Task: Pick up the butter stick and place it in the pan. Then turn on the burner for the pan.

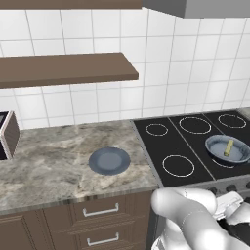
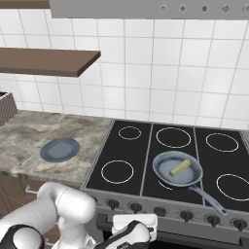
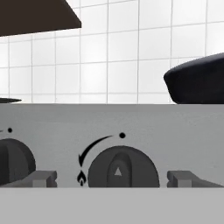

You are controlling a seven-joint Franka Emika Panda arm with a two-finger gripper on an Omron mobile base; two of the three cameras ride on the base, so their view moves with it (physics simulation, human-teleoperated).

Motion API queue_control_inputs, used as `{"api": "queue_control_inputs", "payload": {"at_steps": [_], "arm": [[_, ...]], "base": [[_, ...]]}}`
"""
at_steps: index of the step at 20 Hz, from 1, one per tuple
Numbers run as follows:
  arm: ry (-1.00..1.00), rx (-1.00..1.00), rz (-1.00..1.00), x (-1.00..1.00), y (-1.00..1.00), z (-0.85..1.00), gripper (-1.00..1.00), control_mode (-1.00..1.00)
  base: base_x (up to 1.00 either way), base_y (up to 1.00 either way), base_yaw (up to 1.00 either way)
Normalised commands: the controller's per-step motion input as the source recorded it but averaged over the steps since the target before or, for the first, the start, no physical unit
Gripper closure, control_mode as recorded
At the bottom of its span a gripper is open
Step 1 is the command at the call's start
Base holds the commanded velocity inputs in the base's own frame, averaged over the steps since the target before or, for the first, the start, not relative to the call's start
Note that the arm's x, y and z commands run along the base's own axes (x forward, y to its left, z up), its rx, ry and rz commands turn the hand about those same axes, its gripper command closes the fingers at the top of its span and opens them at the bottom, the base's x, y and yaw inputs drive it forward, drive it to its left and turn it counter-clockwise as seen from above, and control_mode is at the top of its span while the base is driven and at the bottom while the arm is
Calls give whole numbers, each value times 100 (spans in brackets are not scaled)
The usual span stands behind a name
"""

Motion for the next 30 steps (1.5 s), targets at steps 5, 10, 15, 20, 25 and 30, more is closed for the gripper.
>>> {"api": "queue_control_inputs", "payload": {"at_steps": [5, 10, 15, 20, 25, 30], "arm": [[0, 0, 0, 11, 1, -8, 100, -100], [0, 0, 0, 15, 3, 0, 100, -100], [-2, -6, 0, 4, 1, 0, 100, -100], [-9, -32, 0, -2, 4, 0, 100, -100], [-11, -43, 0, -8, 4, 0, 100, -100], [-9, -54, 0, -10, 11, 4, 100, -100]], "base": [[0, 0, 0], [0, 0, 0], [0, 0, 0], [0, 0, 0], [0, 0, 0], [0, 0, 0]]}}
